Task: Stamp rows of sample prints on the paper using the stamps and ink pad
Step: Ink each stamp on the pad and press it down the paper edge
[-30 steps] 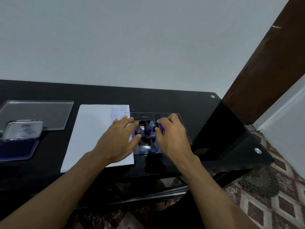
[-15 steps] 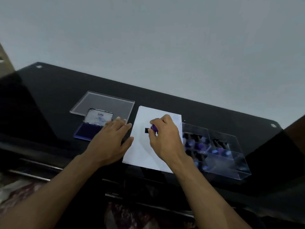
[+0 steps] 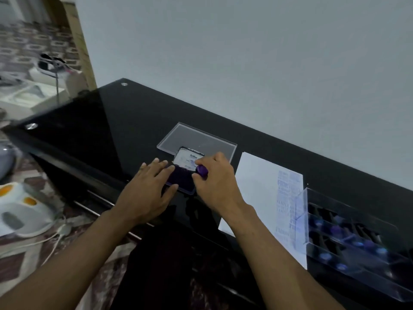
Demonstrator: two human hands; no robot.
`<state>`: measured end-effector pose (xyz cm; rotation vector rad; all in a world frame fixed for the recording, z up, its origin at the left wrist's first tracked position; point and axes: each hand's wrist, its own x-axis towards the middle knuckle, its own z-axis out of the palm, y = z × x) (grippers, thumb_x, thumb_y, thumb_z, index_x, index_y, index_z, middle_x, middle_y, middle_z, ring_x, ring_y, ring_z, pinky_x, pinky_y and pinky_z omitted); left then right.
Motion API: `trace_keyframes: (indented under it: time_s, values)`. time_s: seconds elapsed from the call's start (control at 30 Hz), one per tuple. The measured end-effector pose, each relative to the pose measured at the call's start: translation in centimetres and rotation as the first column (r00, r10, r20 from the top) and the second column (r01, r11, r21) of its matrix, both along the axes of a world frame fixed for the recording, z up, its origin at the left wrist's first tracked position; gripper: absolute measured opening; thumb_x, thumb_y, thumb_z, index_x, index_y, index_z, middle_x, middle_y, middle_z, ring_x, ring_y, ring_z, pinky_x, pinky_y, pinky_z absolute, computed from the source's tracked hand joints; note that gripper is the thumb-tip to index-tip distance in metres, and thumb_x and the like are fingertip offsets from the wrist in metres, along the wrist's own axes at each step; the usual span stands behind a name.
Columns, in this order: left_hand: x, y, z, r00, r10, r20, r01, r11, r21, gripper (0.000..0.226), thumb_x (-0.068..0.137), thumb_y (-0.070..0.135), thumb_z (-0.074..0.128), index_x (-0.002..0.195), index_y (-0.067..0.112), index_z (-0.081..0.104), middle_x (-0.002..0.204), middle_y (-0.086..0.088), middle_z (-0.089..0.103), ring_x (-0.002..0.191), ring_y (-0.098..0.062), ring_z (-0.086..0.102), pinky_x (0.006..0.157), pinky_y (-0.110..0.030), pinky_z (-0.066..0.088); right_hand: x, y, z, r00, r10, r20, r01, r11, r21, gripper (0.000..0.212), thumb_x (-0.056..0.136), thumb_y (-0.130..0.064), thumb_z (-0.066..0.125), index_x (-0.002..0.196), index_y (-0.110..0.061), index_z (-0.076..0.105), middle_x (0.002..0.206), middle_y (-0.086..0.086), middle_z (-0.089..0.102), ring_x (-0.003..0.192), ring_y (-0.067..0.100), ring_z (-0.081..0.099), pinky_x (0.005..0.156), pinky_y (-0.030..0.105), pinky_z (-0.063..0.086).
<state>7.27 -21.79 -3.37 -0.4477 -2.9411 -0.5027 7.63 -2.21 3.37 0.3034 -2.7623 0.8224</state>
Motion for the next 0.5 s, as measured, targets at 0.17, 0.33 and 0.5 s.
trace_keyframes:
  time_s: [0.17, 0.33, 0.5]
  values:
    - [-0.5, -2.0, -1.1, 0.999, 0.051, 0.021, -0.051, 0.999, 0.010, 0.072, 0.096, 0.062, 0.026, 0.153, 0.019, 0.038, 0.159, -0.006, 0.036, 0.151, -0.024, 0.022, 0.123, -0.041, 0.010, -1.2, -2.0, -0.5, 0.998, 0.058, 0.009, -0.058, 0.998, 0.035, 0.031, 0.093, -0.020, 0.059, 0.124, -0.018, 0.064, 0.114, -0.002, 0.052, 0.092, 0.004, 0.046, 0.072, 0.001, 0.033]
    - [-1.2, -2.8, -2.0, 0.997, 0.068, 0.039, -0.068, 0.998, 0.007, 0.067, 0.099, 0.058, 0.034, 0.155, 0.020, 0.034, 0.161, -0.005, 0.031, 0.153, -0.023, 0.017, 0.124, -0.043, 0.010, -2.1, -2.8, -0.4, 0.998, 0.055, 0.022, -0.056, 0.997, 0.049, 0.033, 0.095, -0.020, 0.060, 0.128, -0.019, 0.060, 0.122, 0.001, 0.056, 0.107, 0.010, 0.053, 0.086, 0.012, 0.035]
    - [-2.1, -2.8, -2.7, 0.995, 0.080, 0.058, -0.079, 0.997, -0.025, 0.068, 0.099, 0.060, 0.032, 0.156, 0.023, 0.030, 0.163, -0.005, 0.026, 0.154, -0.023, 0.013, 0.125, -0.047, 0.010, -3.0, -3.1, -0.6, 0.998, 0.060, 0.025, -0.062, 0.994, 0.085, 0.023, 0.095, -0.021, 0.059, 0.118, -0.018, 0.061, 0.118, 0.000, 0.058, 0.096, 0.005, 0.047, 0.084, 0.013, 0.037]
